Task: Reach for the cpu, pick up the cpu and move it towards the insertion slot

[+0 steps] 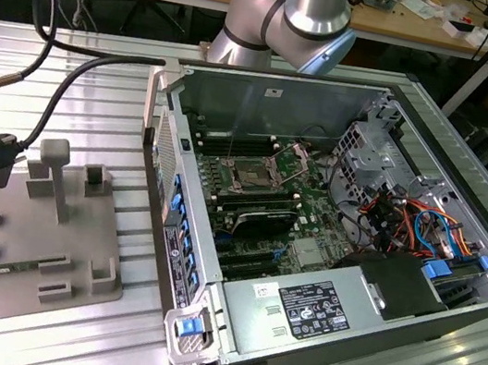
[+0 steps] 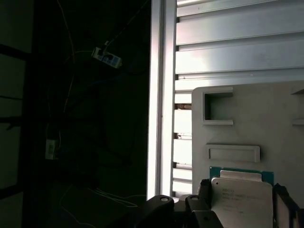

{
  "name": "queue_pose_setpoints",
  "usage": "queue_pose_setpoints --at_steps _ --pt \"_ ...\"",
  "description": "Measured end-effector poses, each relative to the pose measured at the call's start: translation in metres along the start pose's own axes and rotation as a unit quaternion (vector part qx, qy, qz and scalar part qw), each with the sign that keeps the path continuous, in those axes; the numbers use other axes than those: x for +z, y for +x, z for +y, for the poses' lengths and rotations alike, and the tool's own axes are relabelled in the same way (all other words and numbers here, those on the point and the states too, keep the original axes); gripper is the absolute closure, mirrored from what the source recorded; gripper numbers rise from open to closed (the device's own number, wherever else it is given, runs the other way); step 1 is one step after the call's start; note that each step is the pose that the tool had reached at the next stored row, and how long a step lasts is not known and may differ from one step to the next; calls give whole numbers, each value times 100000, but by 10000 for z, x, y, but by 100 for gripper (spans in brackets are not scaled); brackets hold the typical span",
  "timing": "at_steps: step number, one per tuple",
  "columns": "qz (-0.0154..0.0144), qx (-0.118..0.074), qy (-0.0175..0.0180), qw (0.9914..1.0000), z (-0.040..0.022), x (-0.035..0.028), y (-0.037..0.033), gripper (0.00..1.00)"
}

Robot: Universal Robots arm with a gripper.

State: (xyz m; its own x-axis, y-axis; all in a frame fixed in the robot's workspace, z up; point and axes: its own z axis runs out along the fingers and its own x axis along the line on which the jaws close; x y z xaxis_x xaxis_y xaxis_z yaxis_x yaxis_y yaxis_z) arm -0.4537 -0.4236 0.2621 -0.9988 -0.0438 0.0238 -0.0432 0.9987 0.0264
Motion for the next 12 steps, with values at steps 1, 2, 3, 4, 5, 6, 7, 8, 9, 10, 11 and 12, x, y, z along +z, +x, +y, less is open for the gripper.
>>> queue_pose_setpoints --at_steps 1,2,3,4,5,6,7,8,9,10,11,12 --pt "-5 1 -4 100000 0 -5 0 45" --pt "-4 2 -3 100000 0 -10 0 45" --pt "-2 1 -4 100000 0 -14 0 45" --pt "1 1 -3 100000 1 -21 0 45" --pt "-2 2 -3 100000 1 -26 0 45" --pt "-2 1 -5 100000 1 -32 0 45" --pt "-2 1 -5 100000 1 -37 0 45" --pt "4 0 -2 100000 1 -43 0 45" --pt "-1 2 -4 100000 1 -47 1 45" --pt "-3 0 -5 100000 1 -56 0 45" --pt "-1 1 -4 100000 2 -62 1 45" --pt "6 2 -2 100000 2 -71 1 45"
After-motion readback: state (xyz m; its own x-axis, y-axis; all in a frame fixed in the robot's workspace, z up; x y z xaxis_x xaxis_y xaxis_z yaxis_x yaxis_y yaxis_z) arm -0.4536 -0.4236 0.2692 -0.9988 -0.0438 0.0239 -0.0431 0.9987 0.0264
